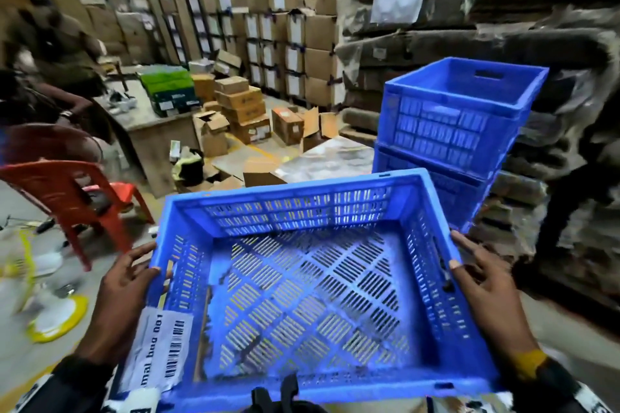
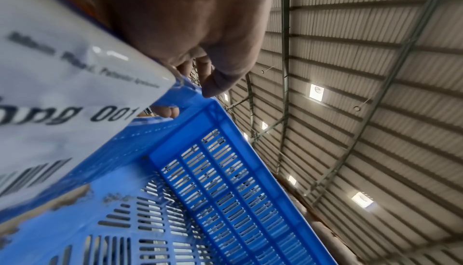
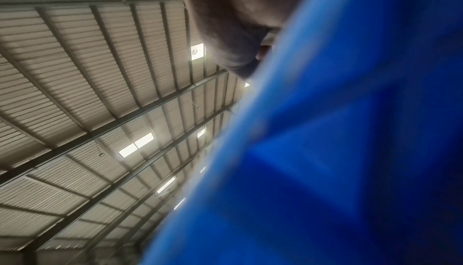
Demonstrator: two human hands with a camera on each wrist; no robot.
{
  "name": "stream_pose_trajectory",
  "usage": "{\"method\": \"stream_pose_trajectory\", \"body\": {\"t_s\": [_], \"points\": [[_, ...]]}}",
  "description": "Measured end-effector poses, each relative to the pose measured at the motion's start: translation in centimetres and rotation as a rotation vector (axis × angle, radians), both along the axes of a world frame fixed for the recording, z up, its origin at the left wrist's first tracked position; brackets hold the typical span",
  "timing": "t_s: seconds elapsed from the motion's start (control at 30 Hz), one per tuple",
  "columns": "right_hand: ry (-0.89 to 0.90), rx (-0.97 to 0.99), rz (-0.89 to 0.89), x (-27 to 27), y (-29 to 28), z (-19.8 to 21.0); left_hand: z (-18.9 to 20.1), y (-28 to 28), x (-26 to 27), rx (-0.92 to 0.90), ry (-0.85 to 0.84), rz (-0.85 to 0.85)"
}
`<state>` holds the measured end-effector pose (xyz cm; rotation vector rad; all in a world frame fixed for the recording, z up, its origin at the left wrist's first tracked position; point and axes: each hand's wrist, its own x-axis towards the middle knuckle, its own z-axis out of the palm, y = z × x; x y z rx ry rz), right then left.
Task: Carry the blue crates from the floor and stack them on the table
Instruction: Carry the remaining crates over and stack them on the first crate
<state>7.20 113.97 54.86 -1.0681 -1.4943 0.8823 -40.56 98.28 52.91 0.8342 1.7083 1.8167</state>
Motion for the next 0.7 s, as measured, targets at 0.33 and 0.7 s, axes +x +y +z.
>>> {"method": "stream_pose_trajectory", "body": {"t_s": [0.33,0.7], "points": [[0.016,-0.084,0.037,-12.5,16.4,-4.7,0.1,15.0,-11.4,-0.102,0.015,0.097],[-0.238,-0.303,-0.050,-24.3,34.7,-14.5,-7.7,39.0,-24.2,-0.295,0.012,-0.006]]}}
